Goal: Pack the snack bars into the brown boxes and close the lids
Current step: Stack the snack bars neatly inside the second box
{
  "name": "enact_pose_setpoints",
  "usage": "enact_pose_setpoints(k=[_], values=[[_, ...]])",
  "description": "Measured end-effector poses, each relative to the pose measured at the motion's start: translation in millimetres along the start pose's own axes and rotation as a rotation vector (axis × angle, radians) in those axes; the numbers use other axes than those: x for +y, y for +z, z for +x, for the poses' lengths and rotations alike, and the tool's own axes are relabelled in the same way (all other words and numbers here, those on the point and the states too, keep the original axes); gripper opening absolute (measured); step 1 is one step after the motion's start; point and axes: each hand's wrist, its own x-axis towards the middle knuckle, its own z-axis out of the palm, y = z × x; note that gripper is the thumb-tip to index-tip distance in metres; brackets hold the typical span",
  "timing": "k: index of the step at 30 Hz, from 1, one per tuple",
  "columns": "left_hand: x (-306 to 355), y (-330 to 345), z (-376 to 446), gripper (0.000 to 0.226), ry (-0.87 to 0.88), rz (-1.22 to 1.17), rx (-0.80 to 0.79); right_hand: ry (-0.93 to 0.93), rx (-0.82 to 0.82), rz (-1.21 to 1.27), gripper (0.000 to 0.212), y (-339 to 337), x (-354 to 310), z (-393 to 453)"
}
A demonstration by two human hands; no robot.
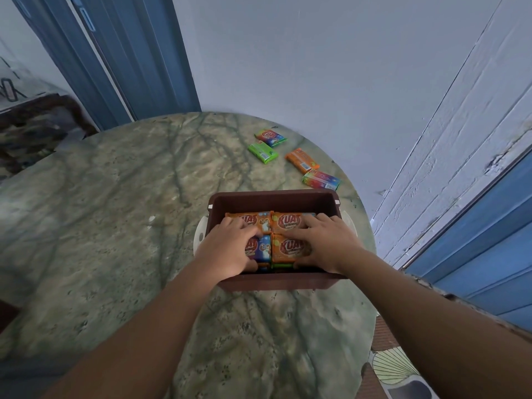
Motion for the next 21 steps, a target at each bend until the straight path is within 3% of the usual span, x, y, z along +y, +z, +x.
enact_pose_setpoints(k=[3, 5, 8, 10, 11, 13, 15, 17, 19, 21], values=[[0, 1, 0, 0.068, 0.002, 0.004, 0.000, 0.001, 0.007, 0.015, 0.077, 0, -1, -1], [1, 2, 0, 0.068, 0.011, -0.022, 0.042, 0.046, 0.097, 0.119, 0.077, 0, -1, -3], [-1, 6, -2, 0.066, -0.002, -0.046, 0.307, 0.182, 0.348, 0.254, 0.066, 2, 0, -6], [-6, 8, 1, 0.061, -0.114, -0.012, 0.529, 0.307, 0.439, 0.259, 0.060, 3, 2, -5], [-10, 6, 4, 0.061, -0.211, -0.012, 0.561, 0.376, 0.446, 0.271, 0.062, 1, 2, -4], [-23, 7, 14, 0.069, -0.413, -0.063, 0.444, 0.537, 0.371, 0.346, 0.071, -2, 5, 0], [-34, 6, 23, 0.078, -0.508, -0.258, 0.268, 0.674, 0.243, 0.492, 0.073, -2, 13, 7], [-39, 6, 31, 0.073, -0.517, -0.440, 0.227, 0.719, 0.205, 0.618, 0.053, 0, 21, 12], [-40, 6, 36, 0.061, -0.520, -0.392, 0.243, 0.718, 0.245, 0.670, 0.028, 2, 26, 15], [-41, 6, 41, 0.051, -0.536, -0.287, 0.250, 0.704, 0.270, 0.649, 0.017, 3, 28, 16]])
